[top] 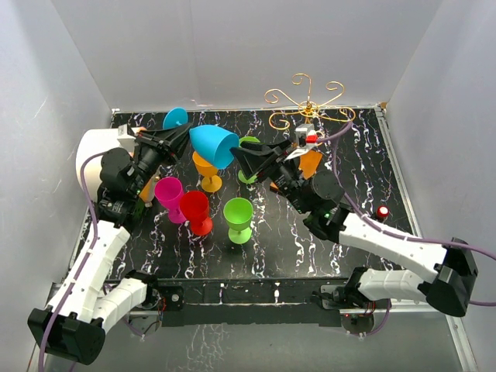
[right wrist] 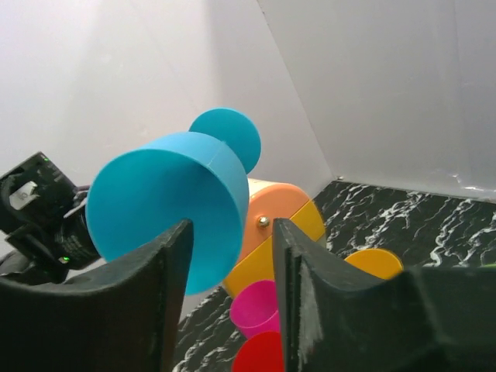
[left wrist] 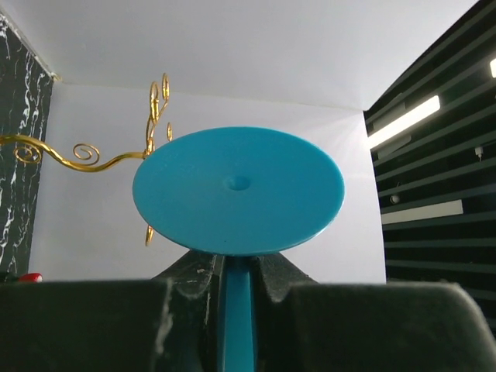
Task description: Place the wine glass upside down on the wine glass rack
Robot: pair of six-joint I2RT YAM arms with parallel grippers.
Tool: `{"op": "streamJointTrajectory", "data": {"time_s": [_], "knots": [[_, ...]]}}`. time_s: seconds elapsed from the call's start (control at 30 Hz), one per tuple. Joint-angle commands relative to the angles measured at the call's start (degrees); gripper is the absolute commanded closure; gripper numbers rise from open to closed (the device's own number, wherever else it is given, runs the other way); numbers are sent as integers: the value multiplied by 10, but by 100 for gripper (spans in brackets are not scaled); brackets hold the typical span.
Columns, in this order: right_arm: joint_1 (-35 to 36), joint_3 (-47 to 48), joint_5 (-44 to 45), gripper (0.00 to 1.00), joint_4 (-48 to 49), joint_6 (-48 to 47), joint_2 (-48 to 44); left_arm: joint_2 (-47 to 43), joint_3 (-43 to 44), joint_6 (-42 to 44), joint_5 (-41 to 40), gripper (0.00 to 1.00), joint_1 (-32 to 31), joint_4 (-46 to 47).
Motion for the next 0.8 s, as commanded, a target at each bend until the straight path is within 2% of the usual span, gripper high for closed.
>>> {"op": "streamJointTrajectory", "data": {"time_s": [0.0, 0.13, 0.3, 0.4, 0.53, 0.63, 0.77], "knots": [[5, 15, 6, 48, -85, 41, -56, -6, 42, 52, 8, 100, -1, 36], [4, 35, 11, 32, -229, 44, -97, -10, 61, 117, 6, 100, -2, 43], [5, 57, -31, 28, -389, 31, -152, 21, 158, 285, 58, 100, -1, -69], [5, 75, -25, 22, -457, 20, -180, 27, 164, 361, 93, 100, -2, -60], [4, 113, -47, 8, -501, -2, -186, 43, 198, 501, 176, 100, -2, -78], [5, 127, -42, 4, -499, 1, -182, 61, 216, 569, 250, 100, -2, -87], [4, 141, -43, 4, -483, 8, -162, 88, 231, 611, 343, 100, -11, -85]]}}
